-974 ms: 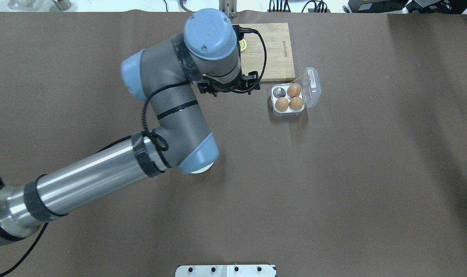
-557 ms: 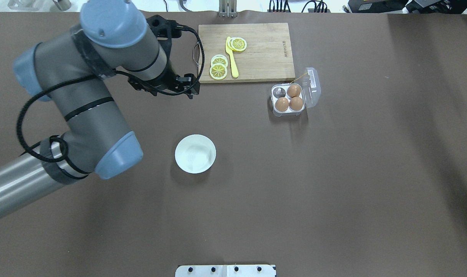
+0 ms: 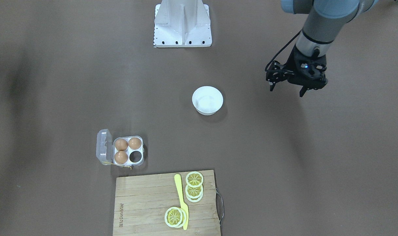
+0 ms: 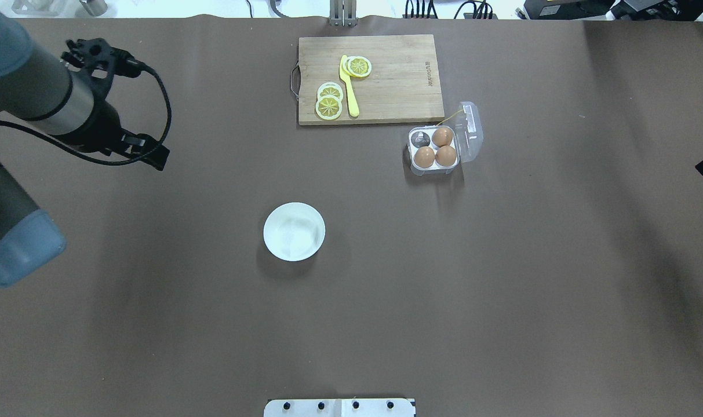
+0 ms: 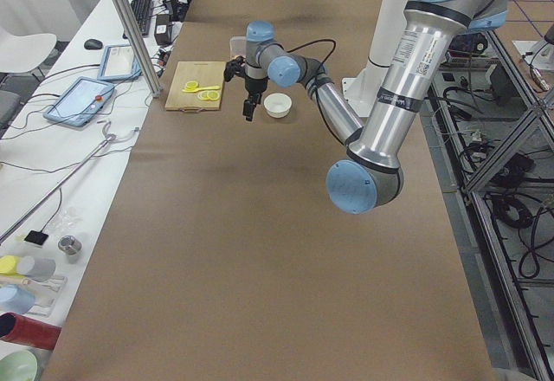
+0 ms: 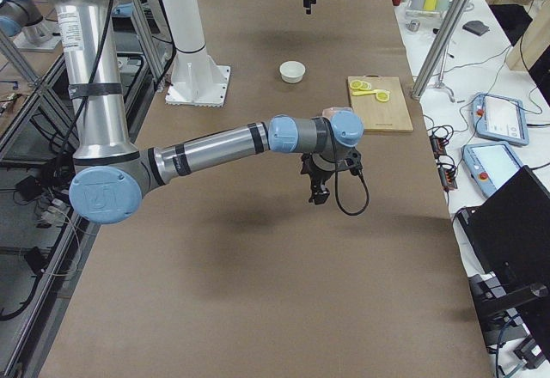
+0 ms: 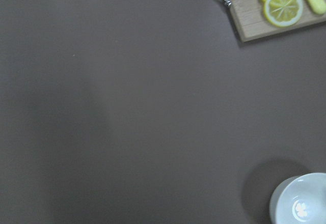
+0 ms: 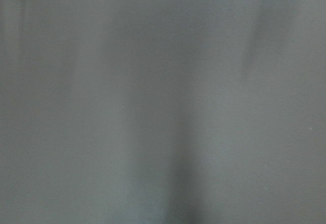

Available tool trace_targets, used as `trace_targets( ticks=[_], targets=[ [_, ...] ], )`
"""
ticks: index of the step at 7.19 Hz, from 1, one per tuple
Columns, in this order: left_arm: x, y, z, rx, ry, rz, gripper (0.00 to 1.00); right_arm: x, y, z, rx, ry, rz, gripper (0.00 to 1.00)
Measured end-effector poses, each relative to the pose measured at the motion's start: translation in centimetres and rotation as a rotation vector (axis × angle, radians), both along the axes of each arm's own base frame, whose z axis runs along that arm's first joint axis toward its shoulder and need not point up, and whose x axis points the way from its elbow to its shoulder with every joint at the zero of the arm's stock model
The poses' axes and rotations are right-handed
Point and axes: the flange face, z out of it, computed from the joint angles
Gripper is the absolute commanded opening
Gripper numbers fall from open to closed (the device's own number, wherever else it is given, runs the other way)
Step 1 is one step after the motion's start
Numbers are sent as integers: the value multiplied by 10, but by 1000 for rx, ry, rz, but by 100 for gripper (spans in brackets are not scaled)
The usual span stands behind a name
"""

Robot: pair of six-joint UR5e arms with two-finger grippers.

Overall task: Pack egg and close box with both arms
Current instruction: 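Withdraw the left arm to rest while the right arm moves in, then push the clear lid down over the eggs with the right gripper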

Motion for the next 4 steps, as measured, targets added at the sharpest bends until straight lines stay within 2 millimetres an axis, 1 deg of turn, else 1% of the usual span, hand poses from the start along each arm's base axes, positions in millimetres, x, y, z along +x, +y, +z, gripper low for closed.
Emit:
trace_targets(
  ticks=[2,3,4],
  targets=[
    [-47,15,54,30,-21,28,97,-38,-18,-36,-16,-116,-29,61],
    [-63,25,82,41,-8,39,97,-56,-33,-52,-29,-165,-44,40],
    [-77,38,105,43,20,49,97,-79,-51,-65,-44,-185,-62,36]
  ],
)
